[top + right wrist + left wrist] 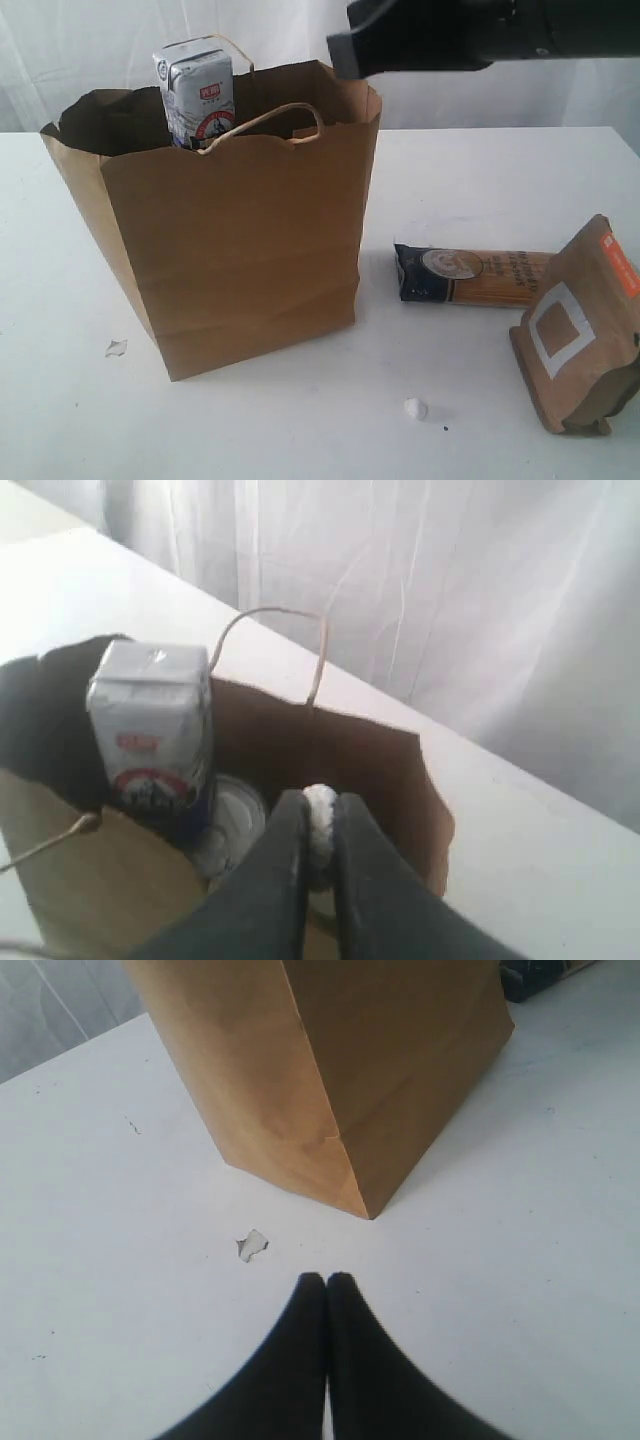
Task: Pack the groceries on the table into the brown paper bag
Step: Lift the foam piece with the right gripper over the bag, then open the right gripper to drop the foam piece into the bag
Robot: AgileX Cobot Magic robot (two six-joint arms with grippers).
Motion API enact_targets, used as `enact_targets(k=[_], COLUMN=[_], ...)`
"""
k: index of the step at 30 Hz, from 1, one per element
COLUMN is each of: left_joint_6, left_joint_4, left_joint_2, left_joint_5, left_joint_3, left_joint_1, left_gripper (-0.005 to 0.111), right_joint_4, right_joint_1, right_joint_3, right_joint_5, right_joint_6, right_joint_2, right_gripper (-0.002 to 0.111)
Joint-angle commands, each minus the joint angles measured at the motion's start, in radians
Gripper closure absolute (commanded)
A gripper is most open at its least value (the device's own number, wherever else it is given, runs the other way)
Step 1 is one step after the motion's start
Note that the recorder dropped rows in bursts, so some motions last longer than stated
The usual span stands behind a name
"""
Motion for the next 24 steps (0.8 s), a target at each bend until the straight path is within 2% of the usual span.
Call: enact_targets(k=[1, 18, 24], left_joint_6=[-0.002, -0.002, -0.002], left_joint_4=[-0.003, -0.003, -0.003], left_joint_2=[-0.004, -0.004, -0.004], left_joint_5=[0.001, 0.001, 0.001], left_joint_3=[0.004, 0.004, 0.004], left_joint_1=[-0.001, -0.001, -0.001], left_gripper=[0.106, 0.106, 0.106], right_joint_4=[-0.015, -0.015, -0.015], right_joint_1=[-0.033, -0.052, -0.052], right_joint_3=[-0.044, -0.135, -0.163], right_joint_5=[-0.025, -0.024, 0.000], right_joint_6=[0.030, 0.044, 0.044], right_joint_2=[0.063, 0.259, 0.271], right_gripper=[0.104, 0.103, 0.086])
